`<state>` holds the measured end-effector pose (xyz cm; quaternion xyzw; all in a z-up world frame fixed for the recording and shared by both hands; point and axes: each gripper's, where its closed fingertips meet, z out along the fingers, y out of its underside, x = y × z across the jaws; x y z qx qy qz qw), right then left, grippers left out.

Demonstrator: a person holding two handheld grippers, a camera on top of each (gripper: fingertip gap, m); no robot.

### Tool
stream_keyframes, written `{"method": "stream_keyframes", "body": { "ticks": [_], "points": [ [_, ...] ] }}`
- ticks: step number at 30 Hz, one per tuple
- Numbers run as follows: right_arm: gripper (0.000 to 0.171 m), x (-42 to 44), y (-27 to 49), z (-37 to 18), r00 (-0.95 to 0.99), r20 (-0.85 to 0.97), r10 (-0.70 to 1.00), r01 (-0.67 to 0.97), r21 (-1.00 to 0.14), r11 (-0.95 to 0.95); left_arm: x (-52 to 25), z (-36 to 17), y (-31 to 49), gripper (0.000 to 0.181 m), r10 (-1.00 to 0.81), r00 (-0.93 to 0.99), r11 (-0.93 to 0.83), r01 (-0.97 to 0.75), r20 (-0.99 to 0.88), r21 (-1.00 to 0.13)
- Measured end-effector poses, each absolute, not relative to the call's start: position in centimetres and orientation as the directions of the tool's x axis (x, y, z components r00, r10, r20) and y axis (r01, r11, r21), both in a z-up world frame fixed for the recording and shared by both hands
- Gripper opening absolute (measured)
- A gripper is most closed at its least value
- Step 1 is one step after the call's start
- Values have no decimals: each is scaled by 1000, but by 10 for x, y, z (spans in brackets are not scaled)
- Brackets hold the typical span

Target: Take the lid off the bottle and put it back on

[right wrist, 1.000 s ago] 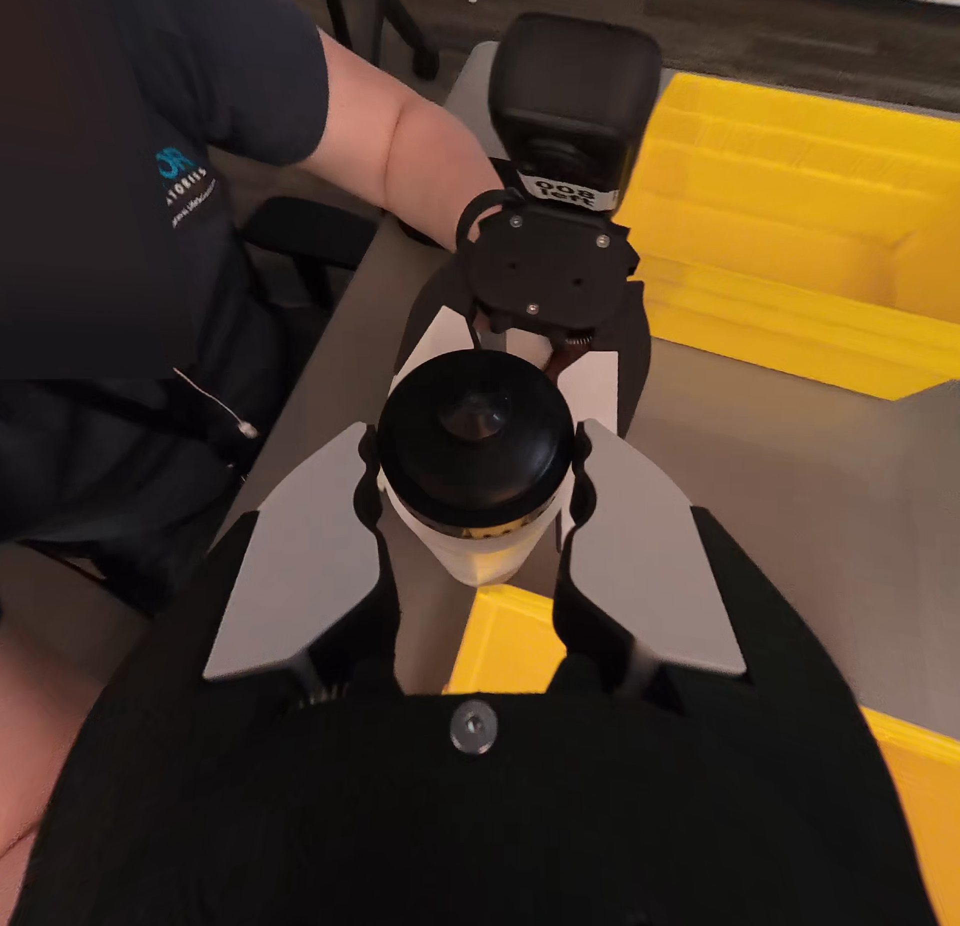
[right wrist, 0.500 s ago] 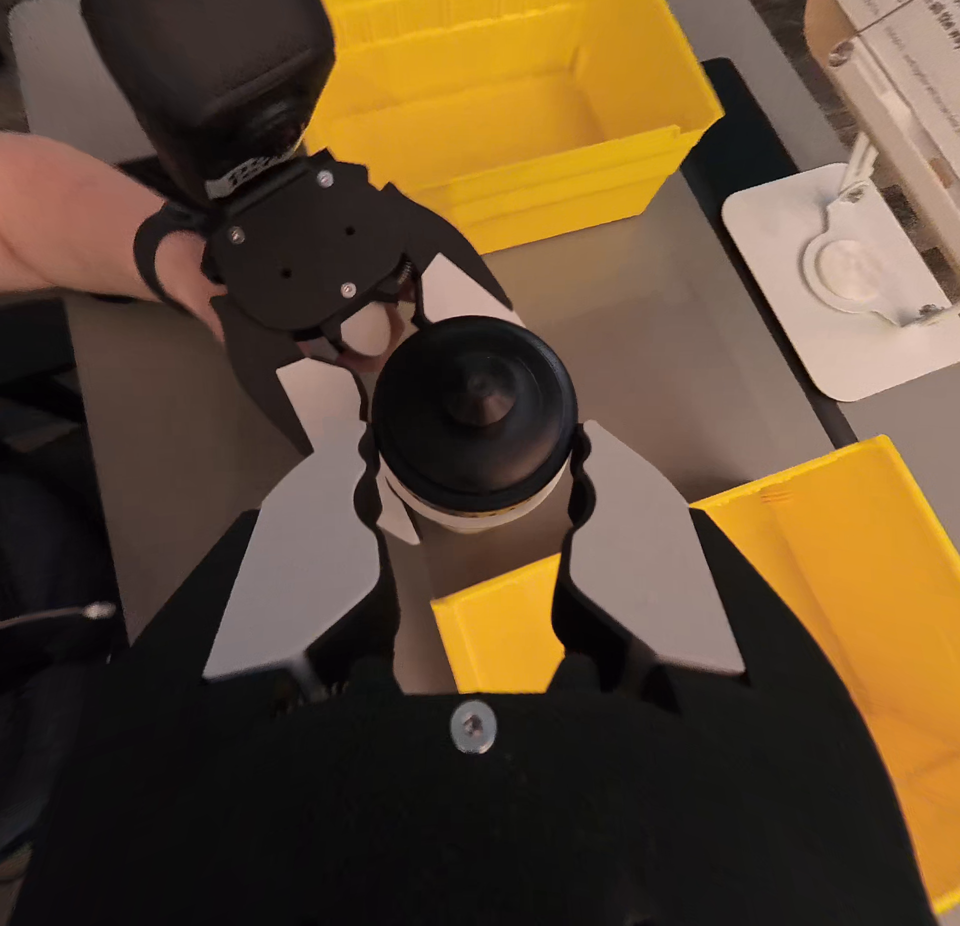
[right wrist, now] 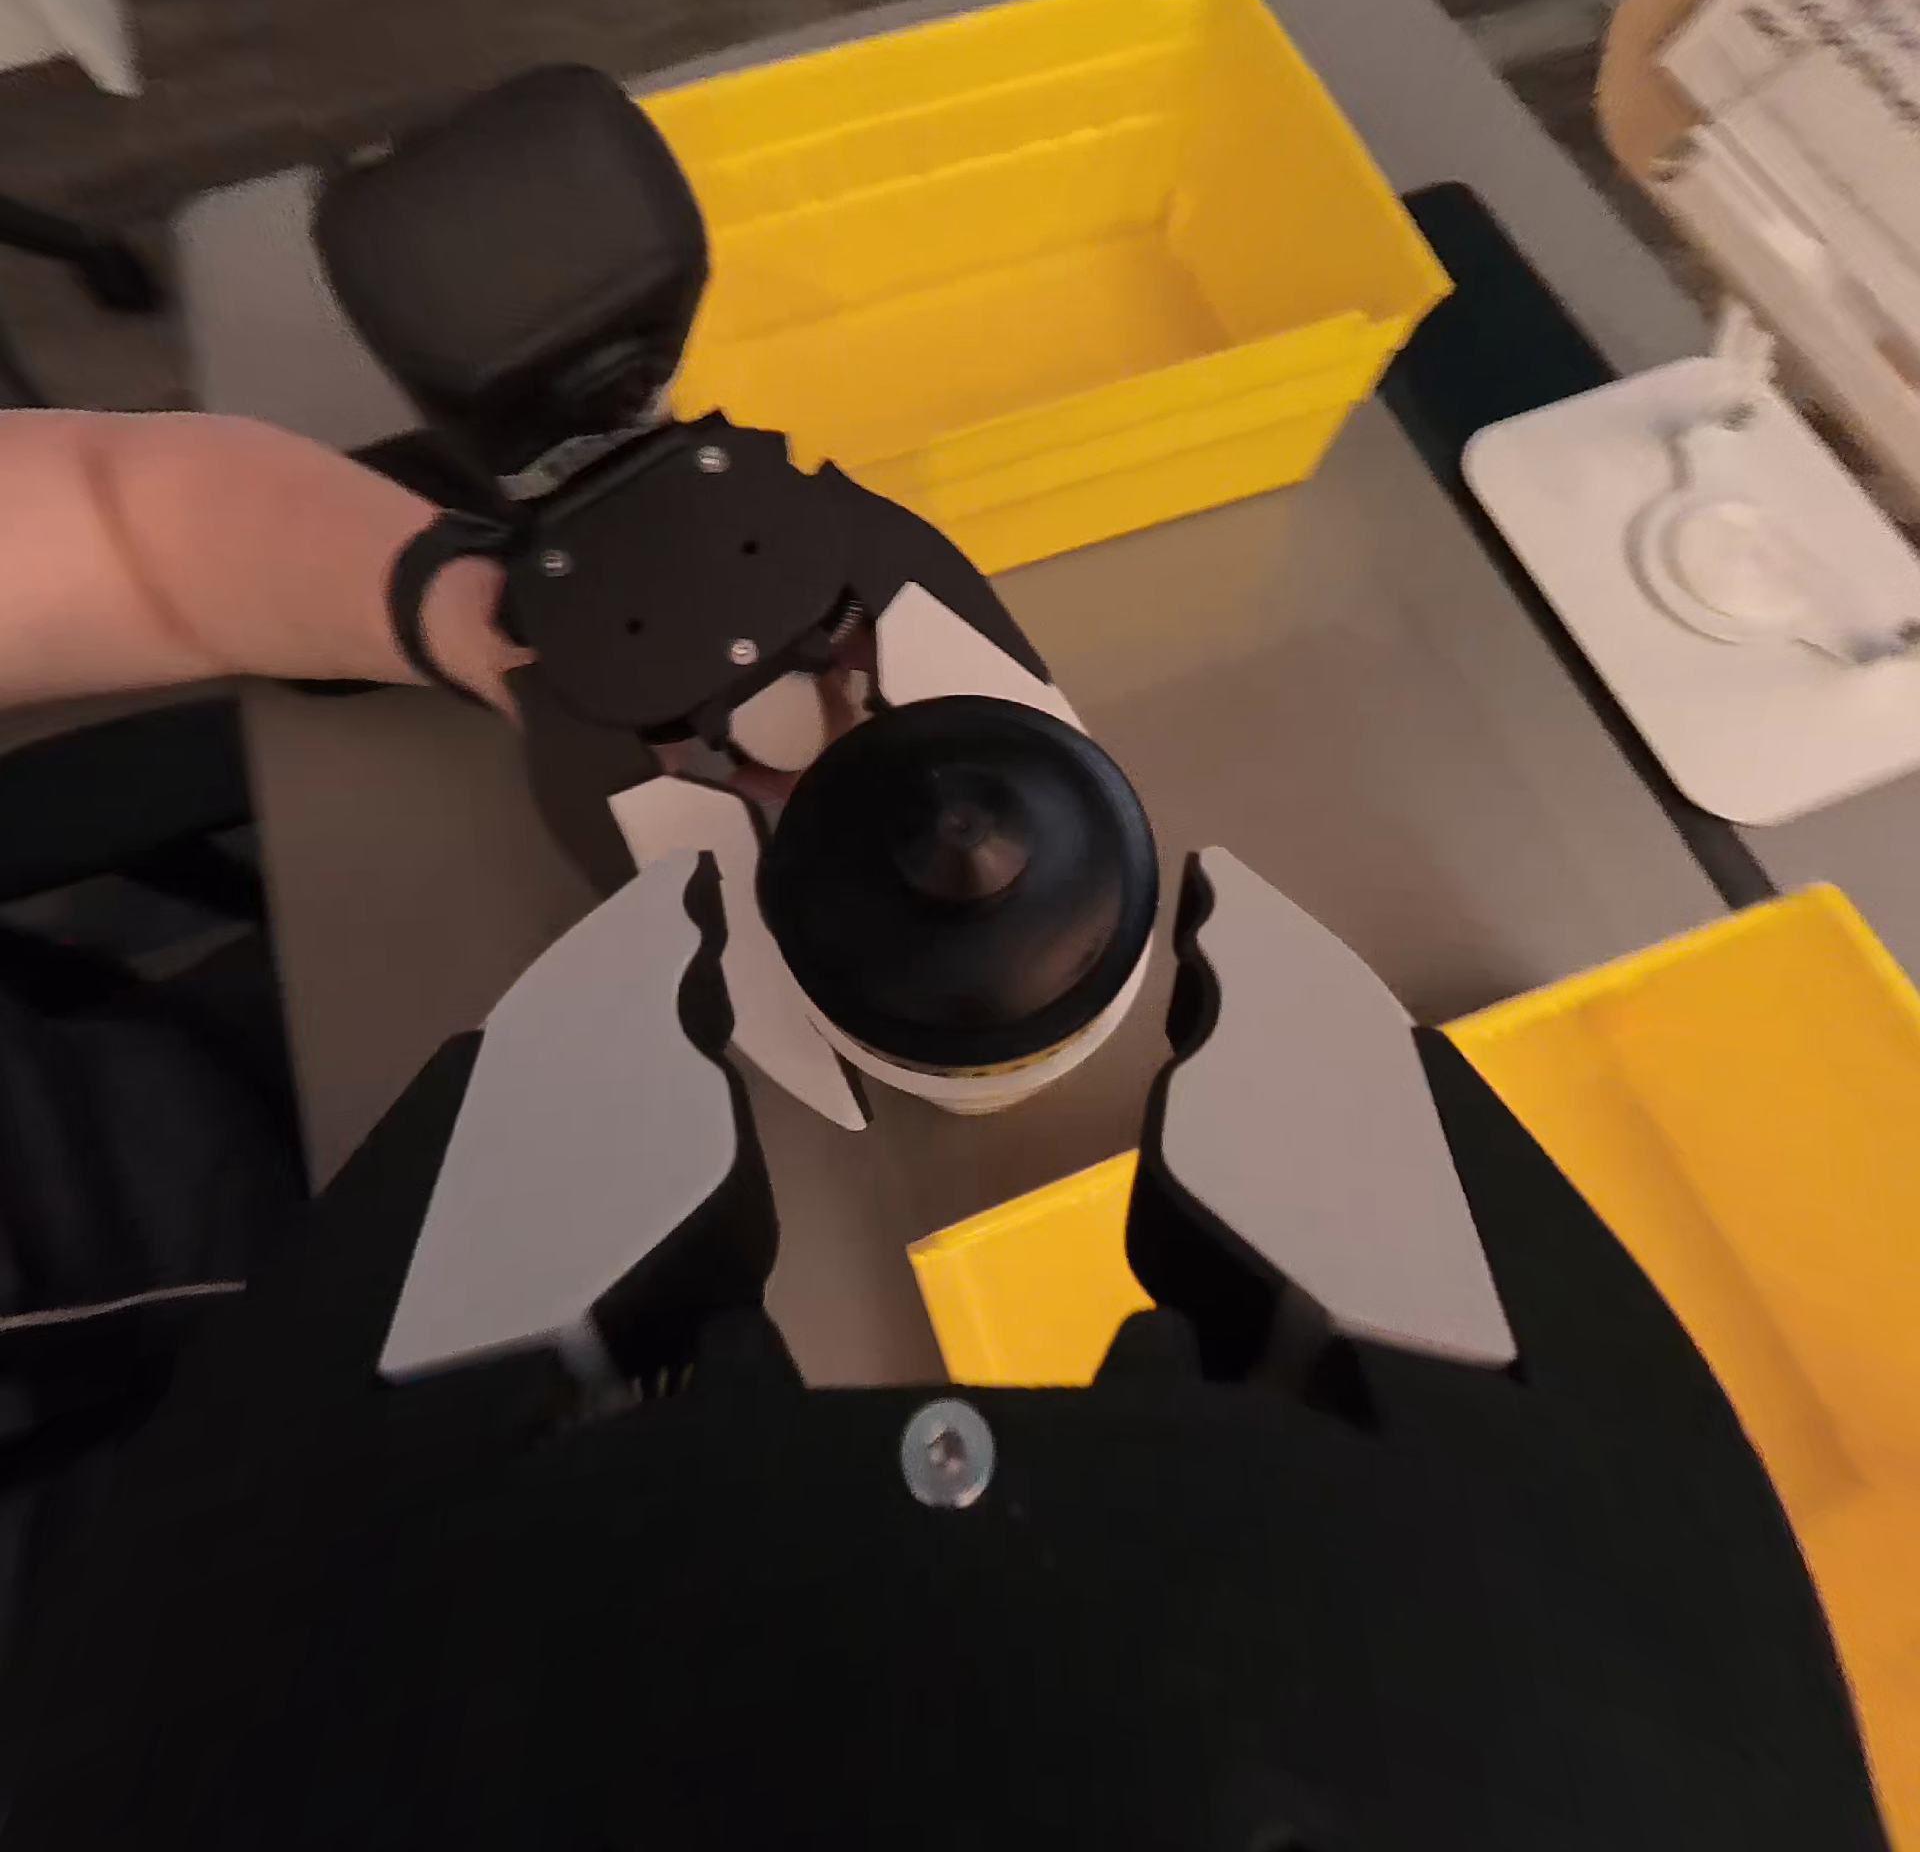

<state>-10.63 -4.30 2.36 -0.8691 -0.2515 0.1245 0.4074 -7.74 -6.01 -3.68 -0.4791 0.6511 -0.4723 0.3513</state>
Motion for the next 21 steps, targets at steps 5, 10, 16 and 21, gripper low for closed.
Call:
{"method": "stream_keyframes", "body": {
  "ticks": [5, 10, 16, 21],
  "points": [
    [73, -107, -48, 23, 840, 48, 541, 391, -744, -542, -80, -37, -69, 86, -938, -347, 124, -297, -14, -947],
    [73, -121, -78, 24, 574, 69, 816, 570, -750, -337, -91, -38, -100, 86, -852, -523, 192, -268, -25, -944],
    [86, -114, -58, 28, 636, 27, 771, 464, -812, -354, -84, -38, -83, 86, -904, -427, 143, -300, -2, -943],
    [84, -108, -44, 28, 812, 28, 584, 378, -787, -487, -79, -38, -55, 86, -962, -273, 94, -331, 0, -939]
  ]
}}
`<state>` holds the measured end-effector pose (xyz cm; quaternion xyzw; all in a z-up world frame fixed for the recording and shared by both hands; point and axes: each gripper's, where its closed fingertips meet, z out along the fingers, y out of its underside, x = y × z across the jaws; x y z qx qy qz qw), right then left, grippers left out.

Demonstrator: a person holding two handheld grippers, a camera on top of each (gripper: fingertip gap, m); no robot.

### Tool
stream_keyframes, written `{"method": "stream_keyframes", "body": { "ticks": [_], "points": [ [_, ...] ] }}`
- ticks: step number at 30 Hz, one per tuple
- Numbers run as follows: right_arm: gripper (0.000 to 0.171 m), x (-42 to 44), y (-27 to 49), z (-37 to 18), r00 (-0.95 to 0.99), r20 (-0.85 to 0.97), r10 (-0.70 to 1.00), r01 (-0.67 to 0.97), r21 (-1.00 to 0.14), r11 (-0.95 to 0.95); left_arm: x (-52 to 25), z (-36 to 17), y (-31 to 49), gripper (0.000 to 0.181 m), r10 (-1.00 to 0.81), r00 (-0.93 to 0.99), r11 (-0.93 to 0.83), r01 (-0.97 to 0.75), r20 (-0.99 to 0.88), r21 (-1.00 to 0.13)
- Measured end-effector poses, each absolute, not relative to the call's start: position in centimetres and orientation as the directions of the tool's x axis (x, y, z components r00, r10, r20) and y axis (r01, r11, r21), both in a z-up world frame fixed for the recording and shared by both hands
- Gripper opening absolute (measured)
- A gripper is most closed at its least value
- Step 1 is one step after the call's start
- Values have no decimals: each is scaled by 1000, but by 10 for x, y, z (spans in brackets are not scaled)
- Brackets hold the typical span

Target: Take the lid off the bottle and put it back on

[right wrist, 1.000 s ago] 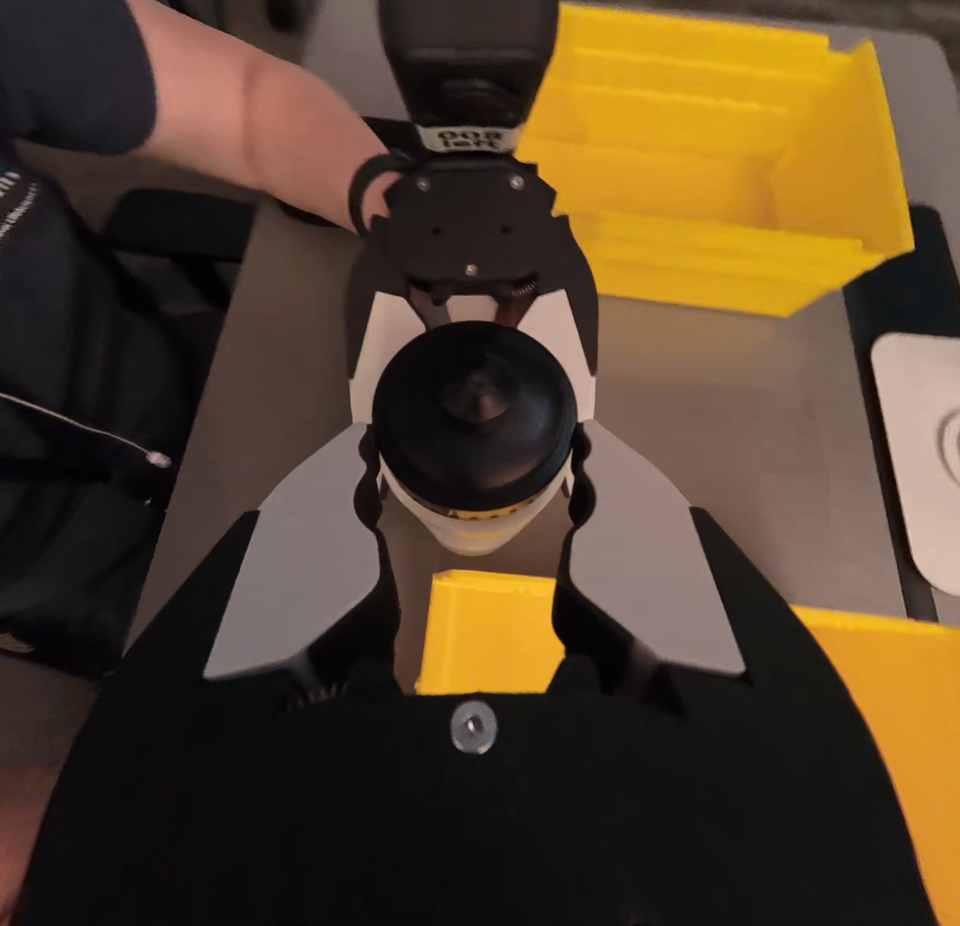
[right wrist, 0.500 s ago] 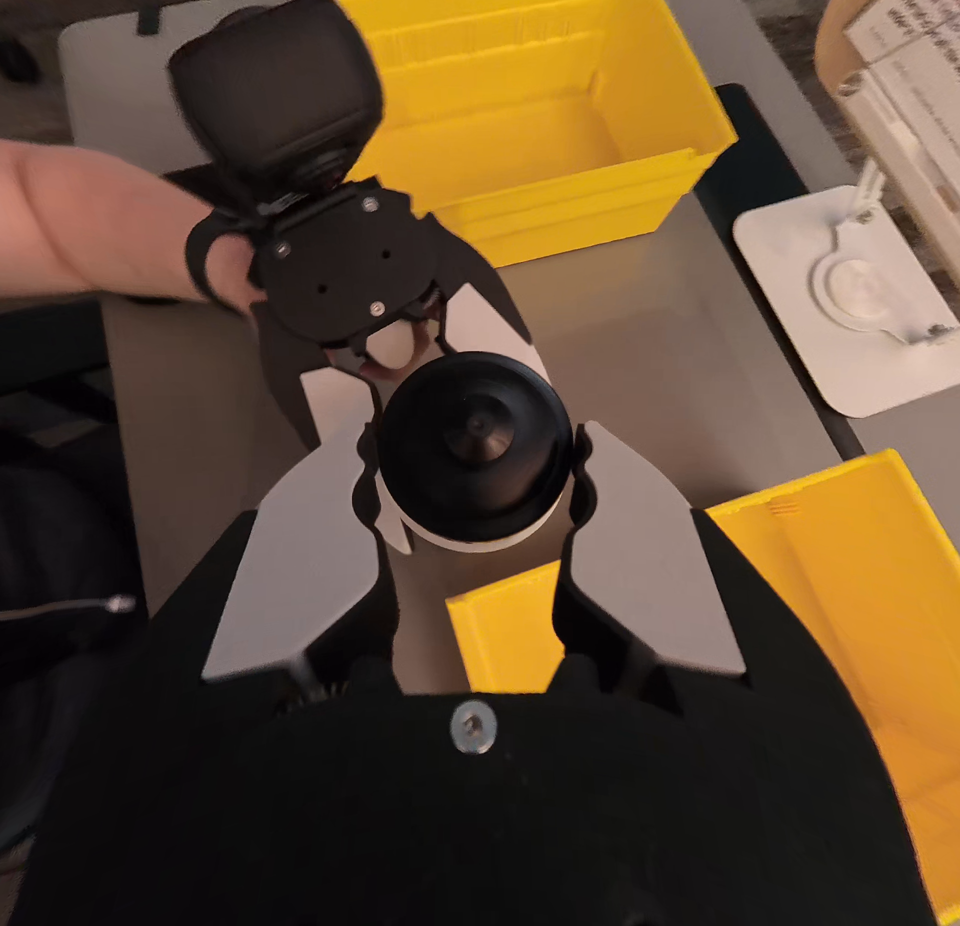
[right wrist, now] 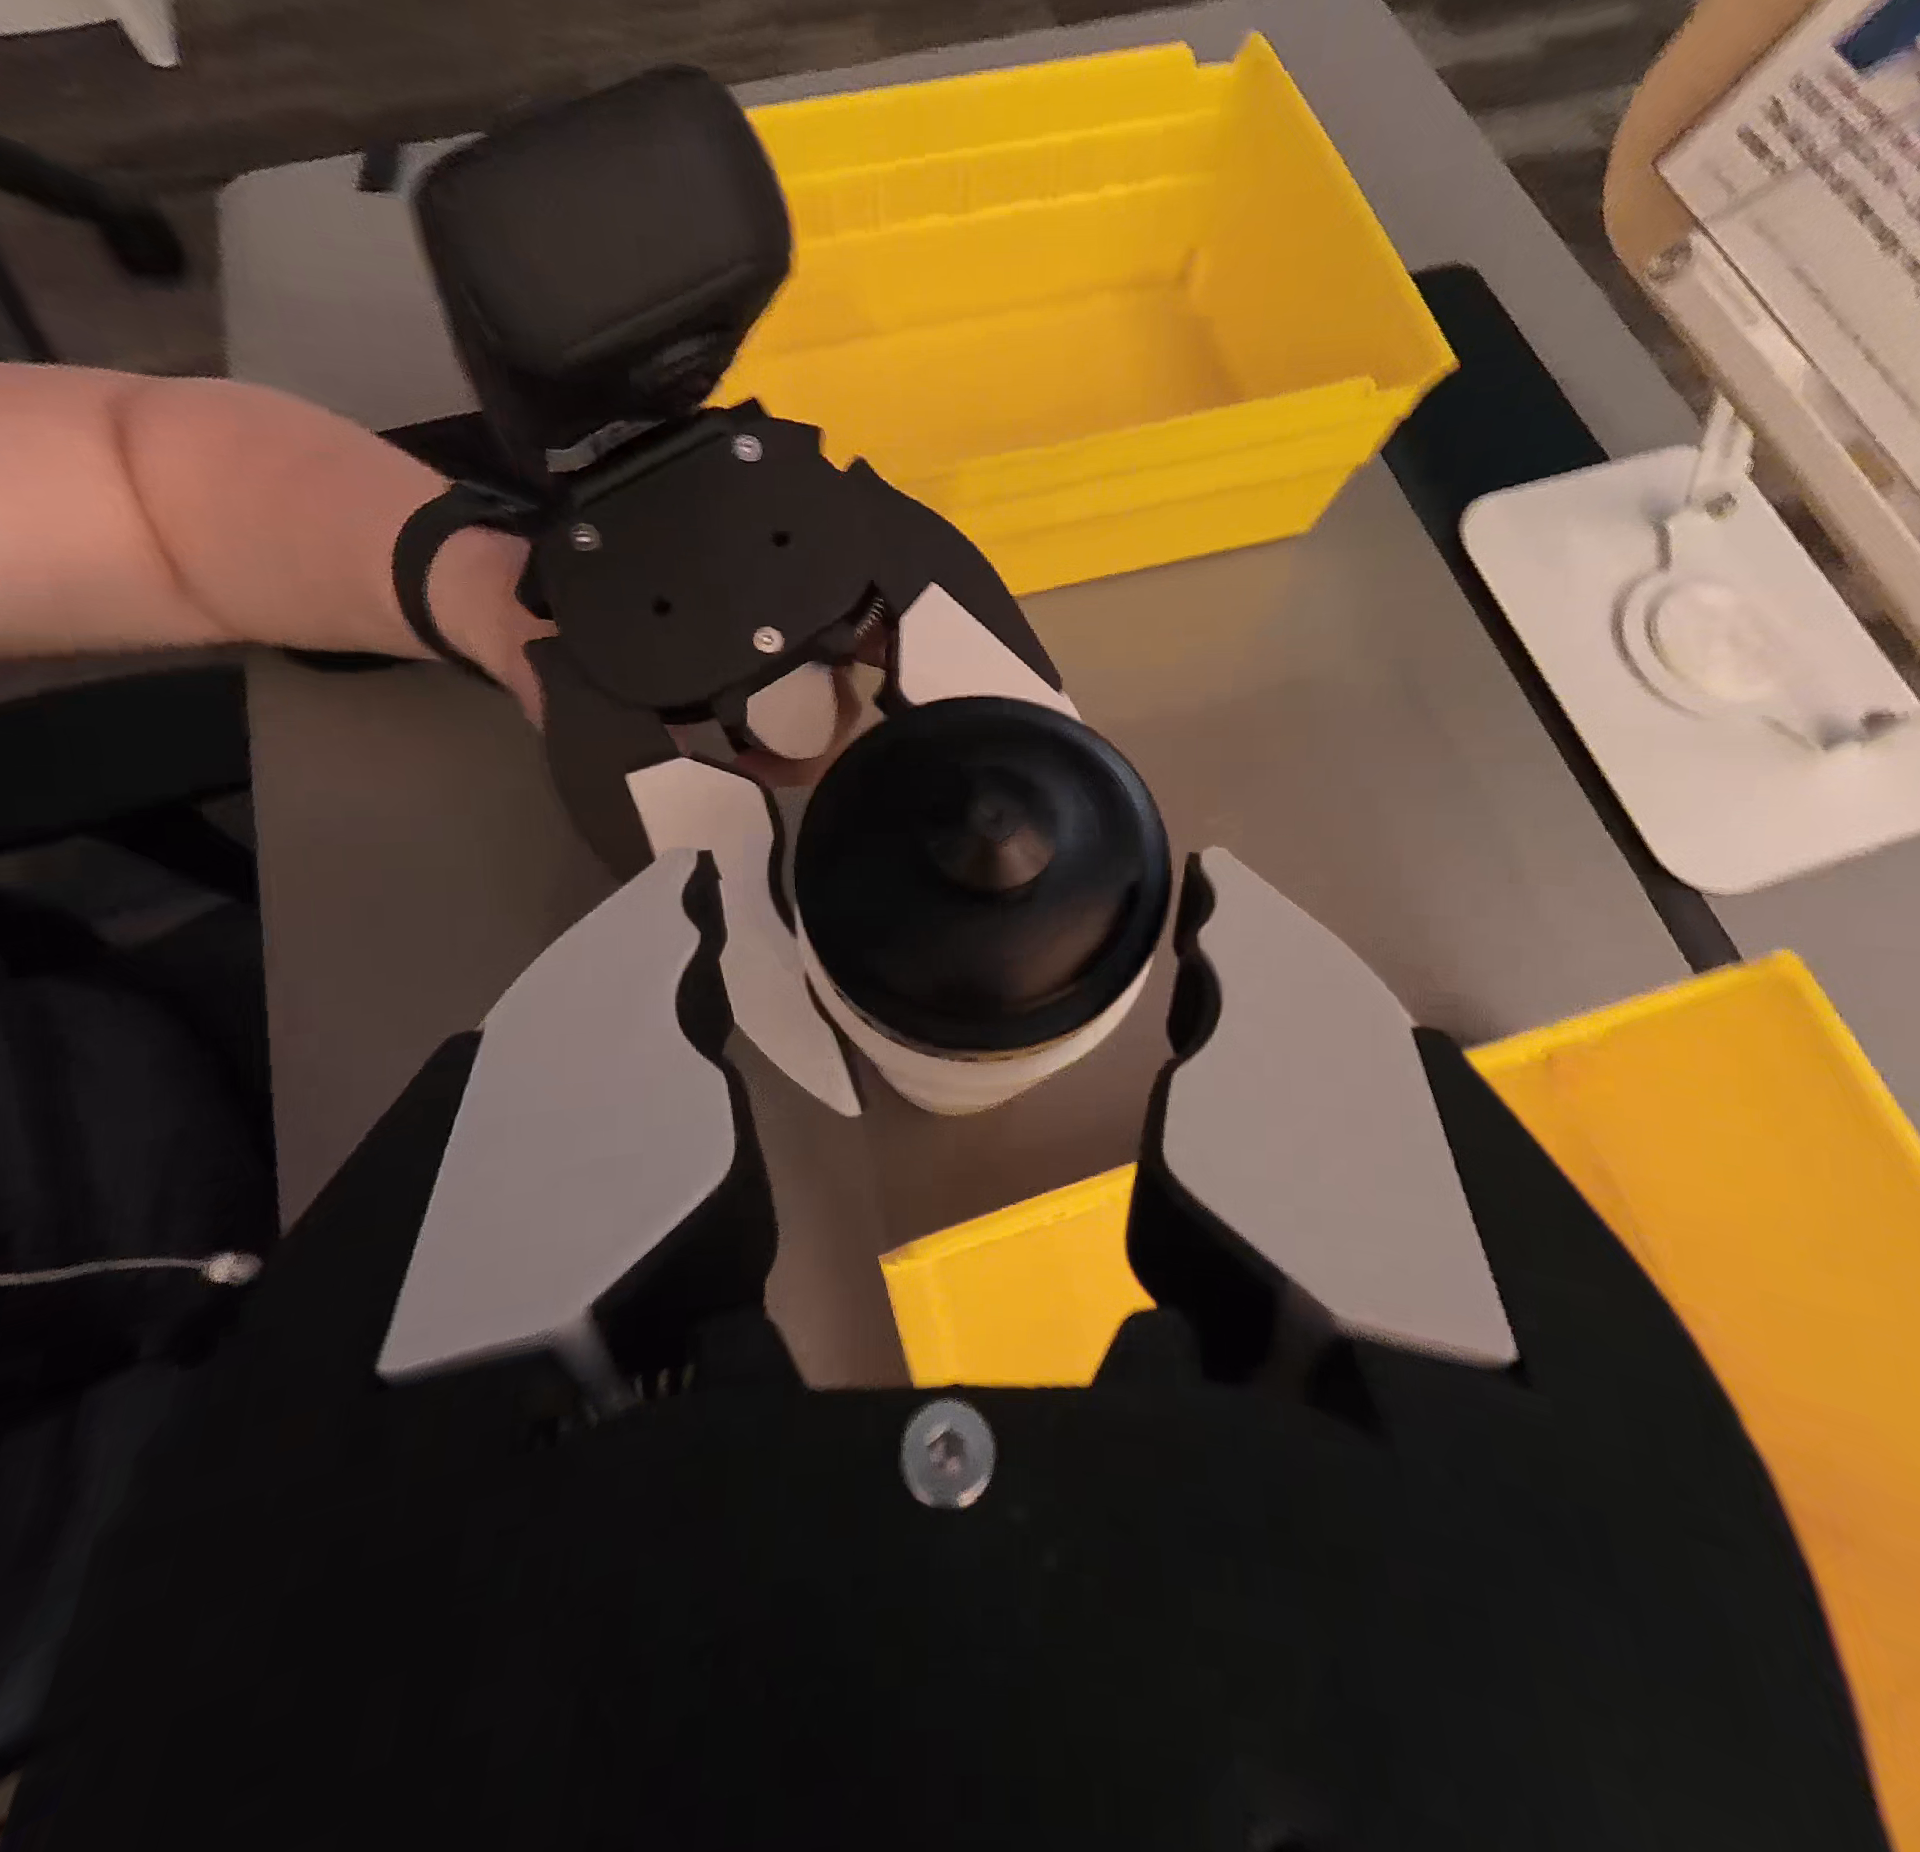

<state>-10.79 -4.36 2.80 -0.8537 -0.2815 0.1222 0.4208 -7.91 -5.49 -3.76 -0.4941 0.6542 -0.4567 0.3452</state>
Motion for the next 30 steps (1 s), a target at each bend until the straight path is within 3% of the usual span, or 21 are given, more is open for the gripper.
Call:
{"method": "stream_keyframes", "body": {
  "ticks": [3, 6, 9, 12, 15, 18, 22, 26, 30],
  "points": [
    [71, -103, -40, 23, 845, 84, 528, 397, -760, -514, -80, -38, -55, 86, -965, -264, 103, -340, -10, -935],
    [71, -105, -48, 23, 802, 70, 594, 437, -746, -502, -83, -38, -66, 86, -939, -343, 127, -337, -4, -933],
    [71, -115, -70, 24, 599, 112, 793, 574, -750, -328, -91, -39, -91, 85, -869, -496, 187, -306, -12, -934],
    [72, -123, -89, 26, 409, 59, 910, 541, -819, -190, -95, -39, -107, 86, -830, -558, 222, -291, -23, -931],
    [74, -116, -78, 22, 491, -23, 871, 494, -816, -300, -88, -39, -93, 86, -881, -473, 178, -316, -8, -932],
    [92, -108, -57, 18, 645, 27, 763, 487, -784, -384, -82, -39, -68, 86, -941, -339, 139, -347, -14, -927],
    [87, -107, -45, 14, 777, 78, 625, 468, -737, -489, -81, -39, -53, 86, -972, -233, 110, -377, -21, -920],
    [75, -105, -47, 14, 801, 75, 594, 456, -721, -522, -83, -39, -62, 85, -960, -275, 150, -377, -44, -914],
    [76, -114, -72, 14, 620, 51, 783, 567, -719, -403, -90, -40, -93, 86, -880, -476, 184, -335, -2, -924]
  ]
}}
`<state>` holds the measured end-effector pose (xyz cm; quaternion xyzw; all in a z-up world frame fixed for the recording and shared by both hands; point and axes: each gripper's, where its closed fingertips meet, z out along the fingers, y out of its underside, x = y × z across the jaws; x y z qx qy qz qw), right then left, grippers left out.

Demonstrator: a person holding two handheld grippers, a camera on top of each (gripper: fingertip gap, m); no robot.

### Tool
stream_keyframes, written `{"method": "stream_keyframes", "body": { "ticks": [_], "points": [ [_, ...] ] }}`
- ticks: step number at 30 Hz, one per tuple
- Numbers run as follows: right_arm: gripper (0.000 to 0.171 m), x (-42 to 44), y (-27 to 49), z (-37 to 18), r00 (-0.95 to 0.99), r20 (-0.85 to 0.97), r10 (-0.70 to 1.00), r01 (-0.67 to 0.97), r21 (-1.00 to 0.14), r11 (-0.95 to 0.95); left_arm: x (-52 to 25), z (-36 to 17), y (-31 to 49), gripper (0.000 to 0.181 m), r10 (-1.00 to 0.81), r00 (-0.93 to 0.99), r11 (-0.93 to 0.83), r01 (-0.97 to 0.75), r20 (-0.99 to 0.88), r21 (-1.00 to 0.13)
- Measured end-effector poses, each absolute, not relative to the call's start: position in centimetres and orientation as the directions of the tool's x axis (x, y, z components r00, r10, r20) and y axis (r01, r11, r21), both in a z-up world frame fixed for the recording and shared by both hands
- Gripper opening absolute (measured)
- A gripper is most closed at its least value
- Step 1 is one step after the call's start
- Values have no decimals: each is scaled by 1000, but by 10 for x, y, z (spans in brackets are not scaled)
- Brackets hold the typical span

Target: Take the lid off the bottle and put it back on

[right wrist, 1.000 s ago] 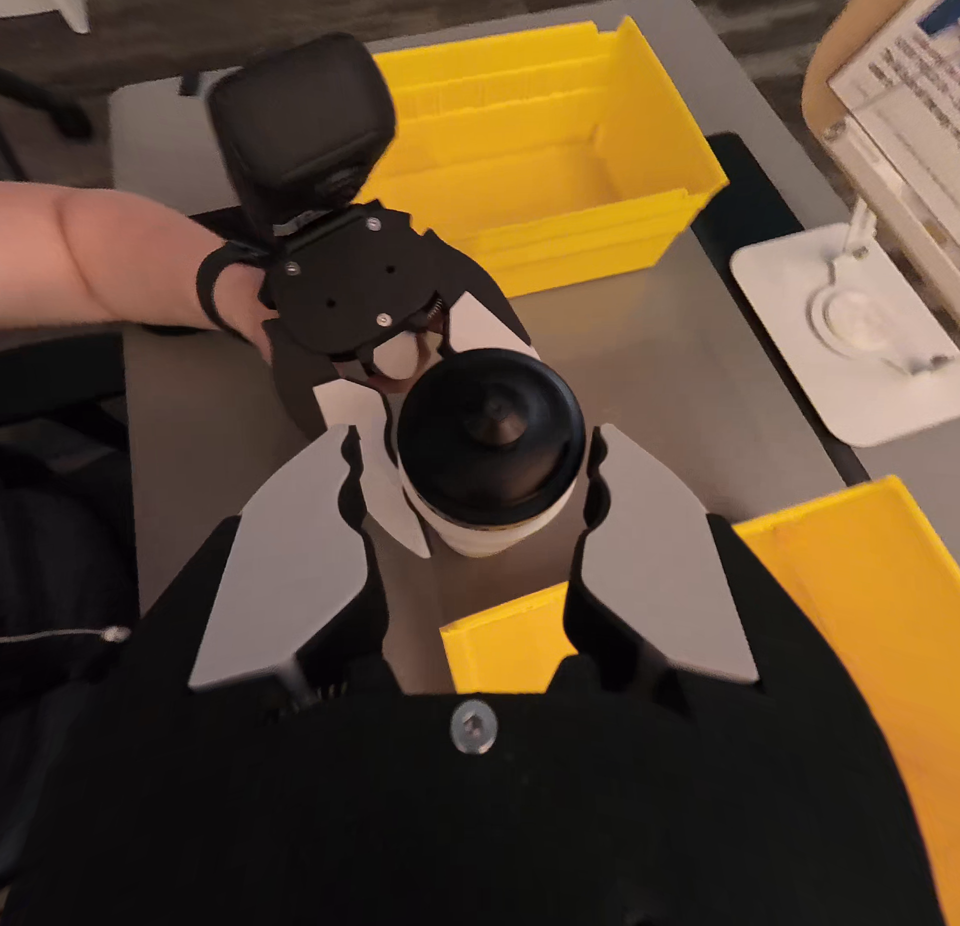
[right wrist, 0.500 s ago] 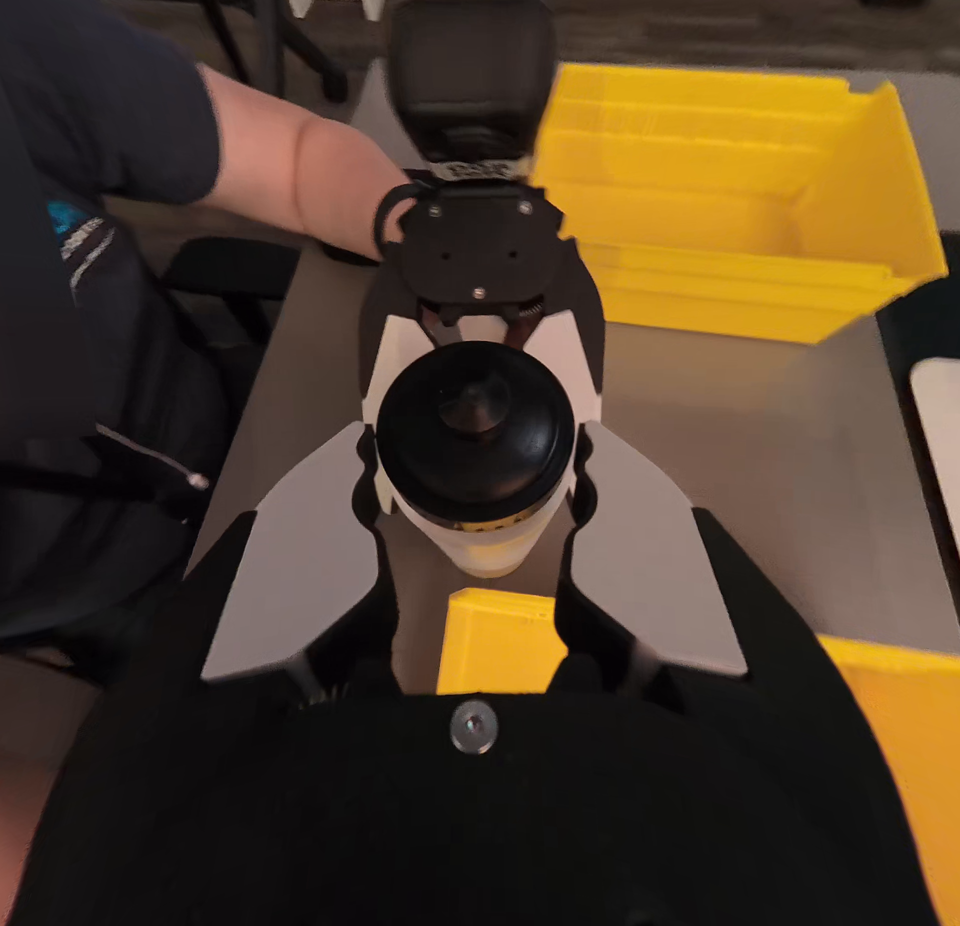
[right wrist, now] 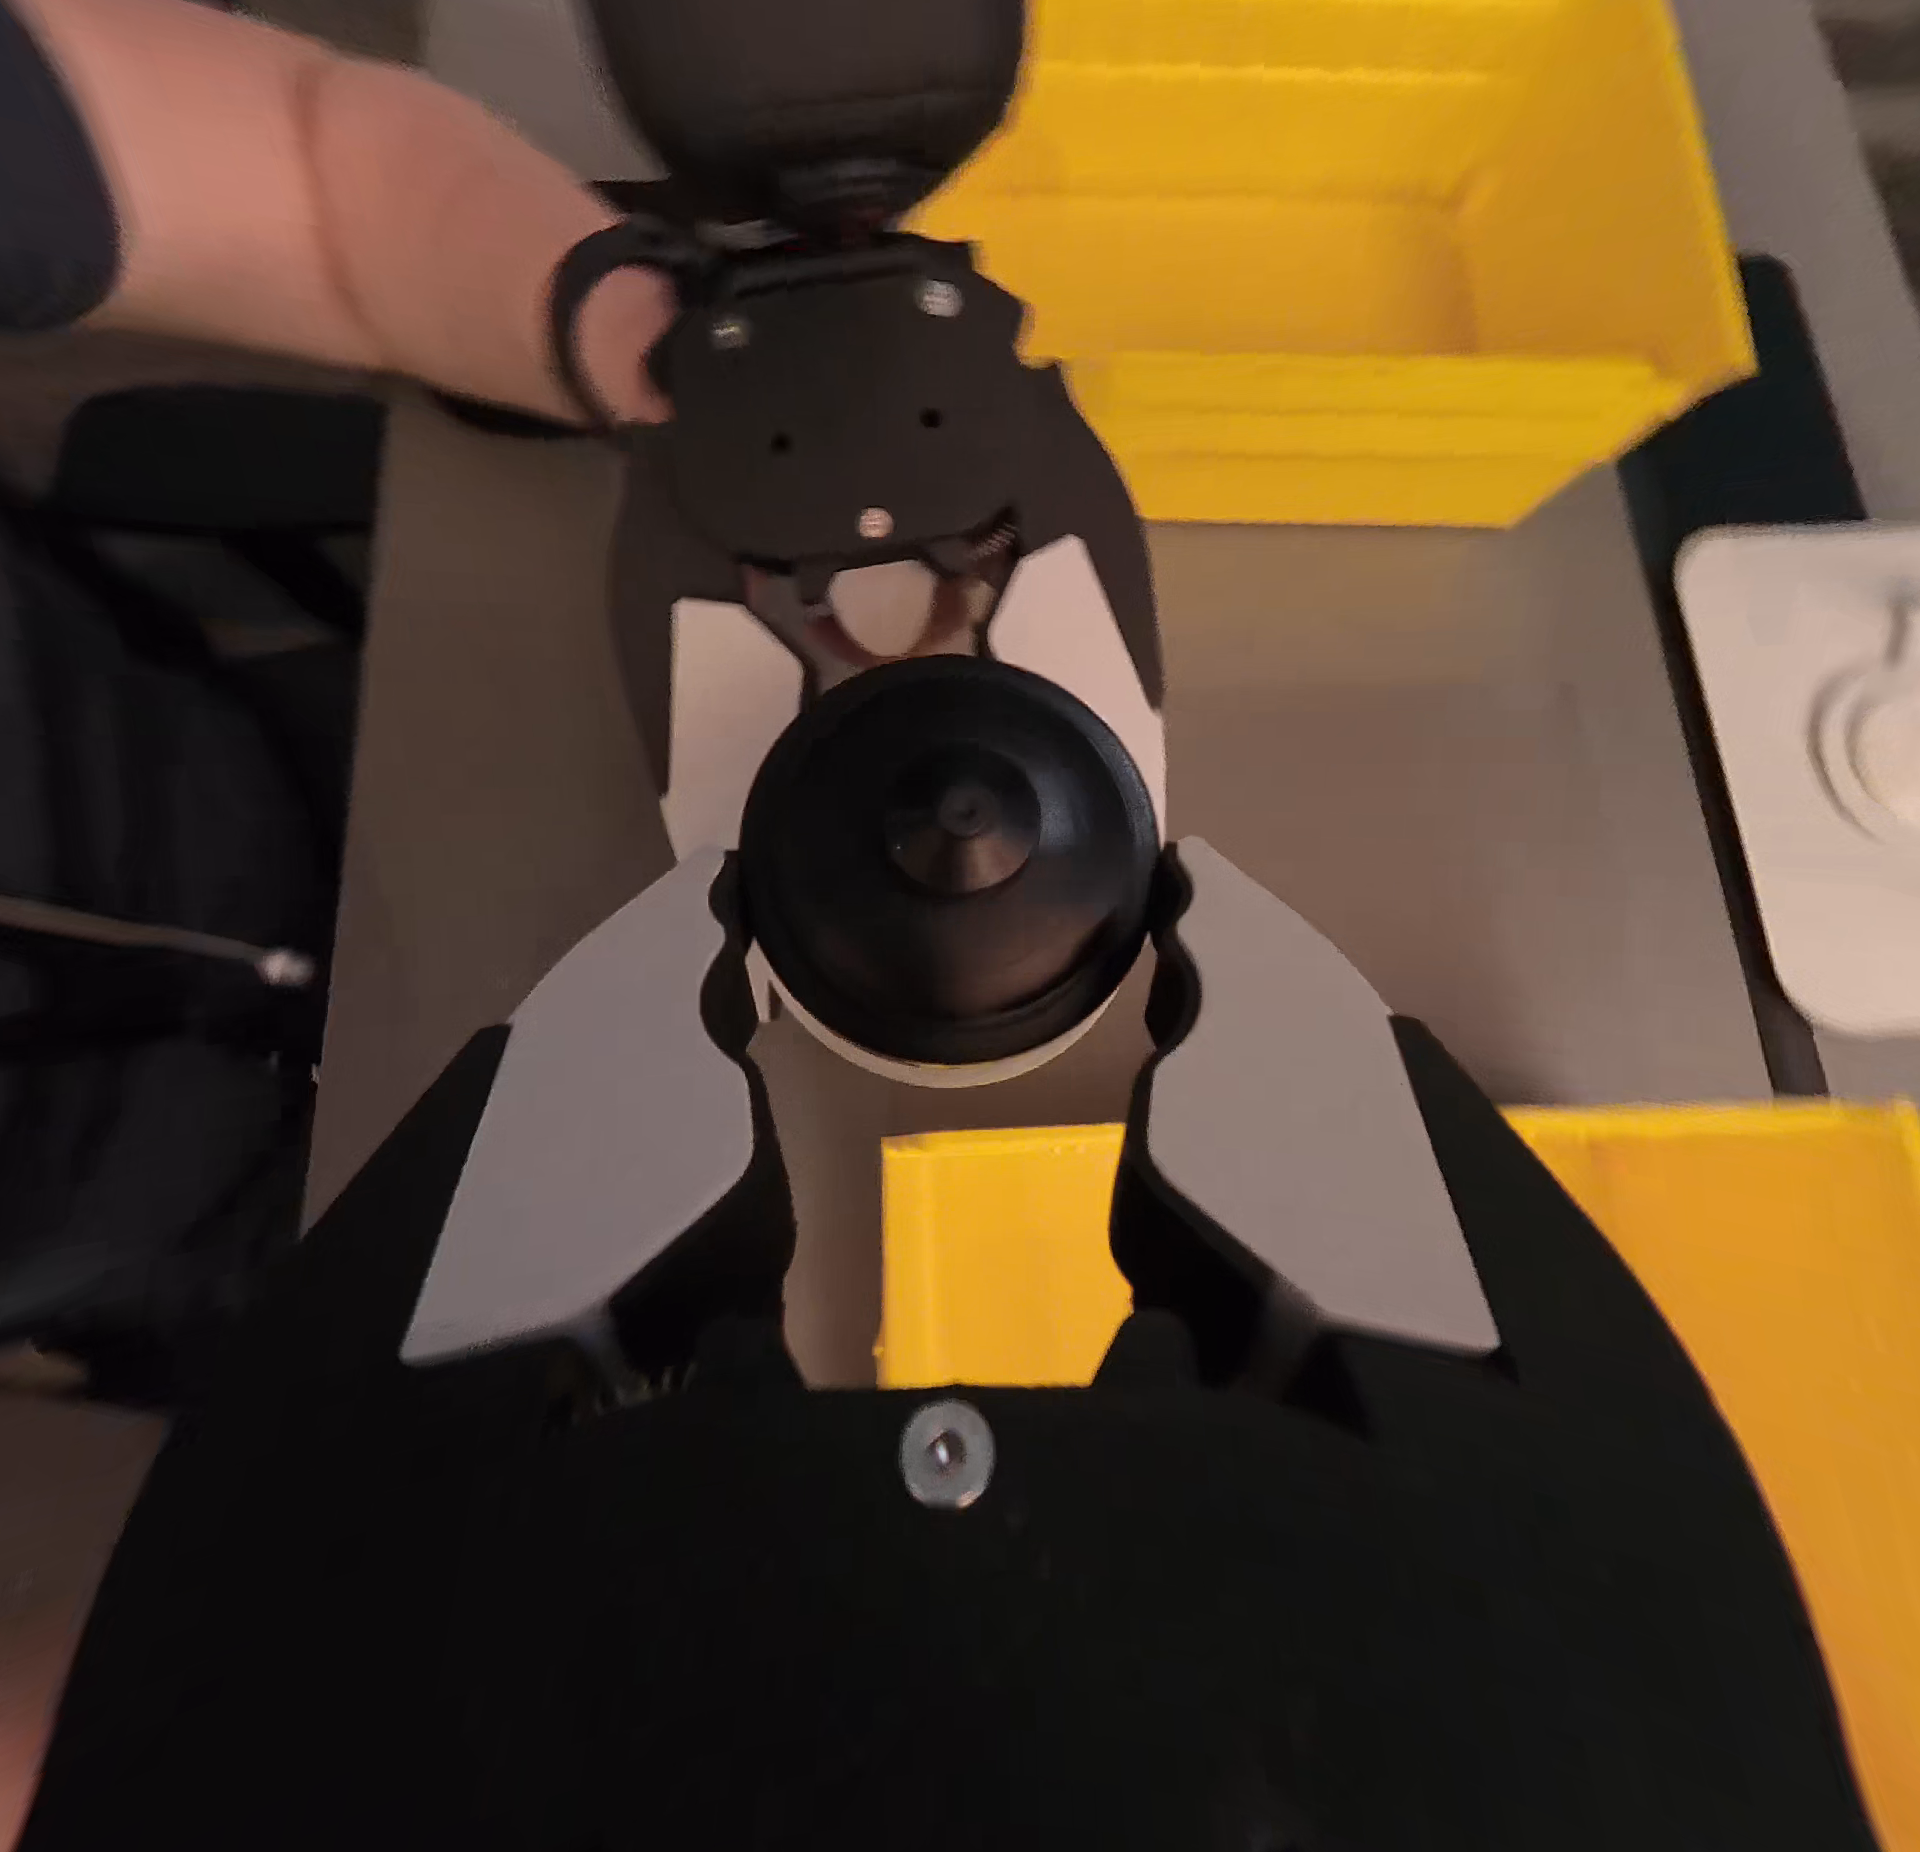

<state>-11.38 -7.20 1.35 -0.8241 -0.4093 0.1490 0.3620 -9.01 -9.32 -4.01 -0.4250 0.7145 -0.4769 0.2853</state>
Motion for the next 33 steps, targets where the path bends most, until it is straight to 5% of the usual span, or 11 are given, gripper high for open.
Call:
{"method": "stream_keyframes", "body": {
  "ticks": [4, 11, 16, 25, 33],
  "points": [
    [76, -123, -92, 16, 370, 39, 928, 558, -808, -189, -94, -41, -110, 86, -846, -533, 218, -332, -8, -918],
    [87, -111, -56, 24, 716, -56, 696, 399, -784, -475, -81, -39, -61, 85, -964, -265, 132, -368, -32, -921],
    [73, -105, -49, 20, 803, 57, 593, 430, -745, -510, -82, -40, -60, 85, -968, -247, 141, -395, -43, -908],
    [72, -120, -94, 24, 386, 60, 921, 548, -818, -176, -93, -40, -106, 85, -850, -524, 255, -315, -56, -914],
    [82, -102, -51, 27, 756, -20, 654, 390, -788, -476, -82, -40, -60, 85, -957, -290, 120, -382, -4, -916]
  ]
}}
